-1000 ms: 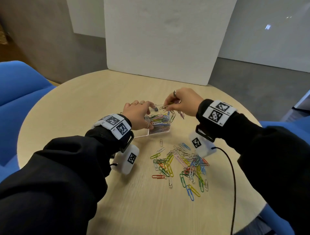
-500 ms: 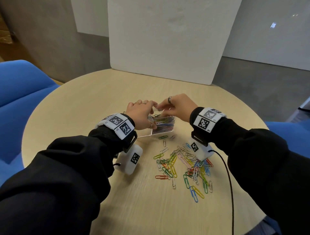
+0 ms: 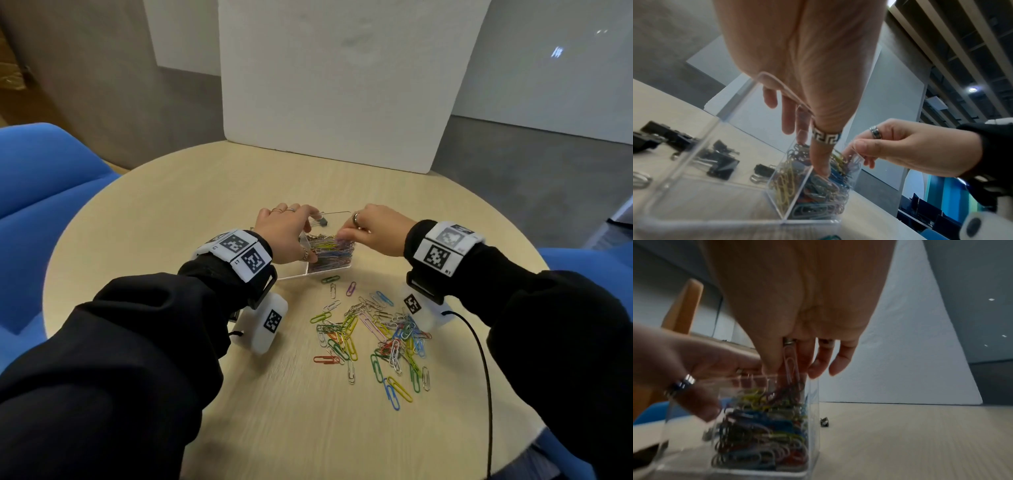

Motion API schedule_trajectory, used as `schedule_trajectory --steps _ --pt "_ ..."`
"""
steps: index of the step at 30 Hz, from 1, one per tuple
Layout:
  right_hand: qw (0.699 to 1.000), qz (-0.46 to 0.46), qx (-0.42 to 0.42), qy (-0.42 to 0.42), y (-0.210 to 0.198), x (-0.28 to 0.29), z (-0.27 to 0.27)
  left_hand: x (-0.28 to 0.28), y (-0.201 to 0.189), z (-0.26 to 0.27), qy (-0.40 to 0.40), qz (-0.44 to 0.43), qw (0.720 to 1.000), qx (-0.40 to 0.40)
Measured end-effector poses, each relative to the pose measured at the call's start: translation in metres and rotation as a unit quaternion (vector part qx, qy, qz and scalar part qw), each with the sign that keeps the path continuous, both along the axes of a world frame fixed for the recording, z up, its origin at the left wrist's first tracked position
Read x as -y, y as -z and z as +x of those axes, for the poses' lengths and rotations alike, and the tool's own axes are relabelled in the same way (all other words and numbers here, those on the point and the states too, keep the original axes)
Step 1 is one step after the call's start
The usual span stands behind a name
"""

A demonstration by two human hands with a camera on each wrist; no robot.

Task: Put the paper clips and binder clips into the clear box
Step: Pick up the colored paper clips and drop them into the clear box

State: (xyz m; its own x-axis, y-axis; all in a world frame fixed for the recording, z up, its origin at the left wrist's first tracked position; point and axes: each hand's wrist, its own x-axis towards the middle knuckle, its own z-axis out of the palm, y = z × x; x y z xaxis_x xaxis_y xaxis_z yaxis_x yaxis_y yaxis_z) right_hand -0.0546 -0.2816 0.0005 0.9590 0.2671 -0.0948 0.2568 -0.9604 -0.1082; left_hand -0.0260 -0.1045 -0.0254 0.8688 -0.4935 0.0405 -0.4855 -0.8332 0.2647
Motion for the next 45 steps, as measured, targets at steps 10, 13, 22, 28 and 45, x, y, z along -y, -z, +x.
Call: schedule_trajectory --steps 10,13,22,28,45 --pt "0.985 0.169 0.037 0.003 -0.011 0.003 0.002 0.001 0.0 -0.001 -0.002 0.003 1.0 -0.001" --pt "0.976 0.218 0.022 -0.005 -0.009 -0.004 0.001 0.001 0.0 -0.001 -0.002 0.003 1.0 -0.002" --pt "0.981 0.192 0.038 0.006 -0.005 0.001 0.001 0.0 0.001 0.001 0.001 0.003 1.0 -0.002" --pt "0.95 0.306 0.043 0.046 0.0 -0.007 0.004 0.0 0.001 0.001 0.002 0.003 1.0 -0.001" --pt "0.979 0.189 0.069 0.023 0.019 -0.021 0.001 -0.001 0.001 0.001 0.005 -0.003 1.0 -0.002"
